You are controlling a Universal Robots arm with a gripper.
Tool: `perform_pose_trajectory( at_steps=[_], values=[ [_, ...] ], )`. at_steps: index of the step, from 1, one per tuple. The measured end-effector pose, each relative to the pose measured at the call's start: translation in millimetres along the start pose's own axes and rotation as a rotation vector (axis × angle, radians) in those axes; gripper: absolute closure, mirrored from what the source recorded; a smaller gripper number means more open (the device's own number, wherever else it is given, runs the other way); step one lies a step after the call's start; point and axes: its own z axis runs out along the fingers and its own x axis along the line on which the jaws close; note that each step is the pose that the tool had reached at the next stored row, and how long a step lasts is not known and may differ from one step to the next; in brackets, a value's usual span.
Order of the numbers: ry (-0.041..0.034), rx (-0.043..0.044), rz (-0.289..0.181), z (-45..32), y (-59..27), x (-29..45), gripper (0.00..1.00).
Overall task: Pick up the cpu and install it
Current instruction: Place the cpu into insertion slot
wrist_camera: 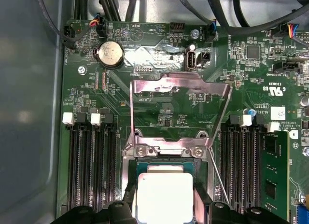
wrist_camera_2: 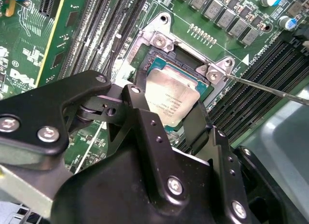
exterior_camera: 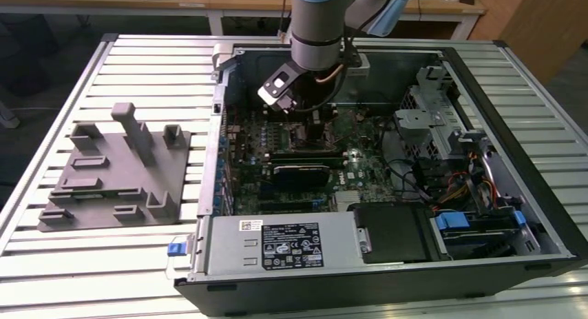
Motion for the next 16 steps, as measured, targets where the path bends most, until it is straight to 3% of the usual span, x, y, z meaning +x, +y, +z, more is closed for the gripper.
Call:
perform_pose_trajectory(
  at_steps=[9, 16],
  values=[
    [0.0051, -0.0016, 0.001, -0.3, 0.3, -0.8, 0.46],
    [0.0043, -0.0004, 0.008, -0.9, 0.2, -4.6, 0.46]
  ],
)
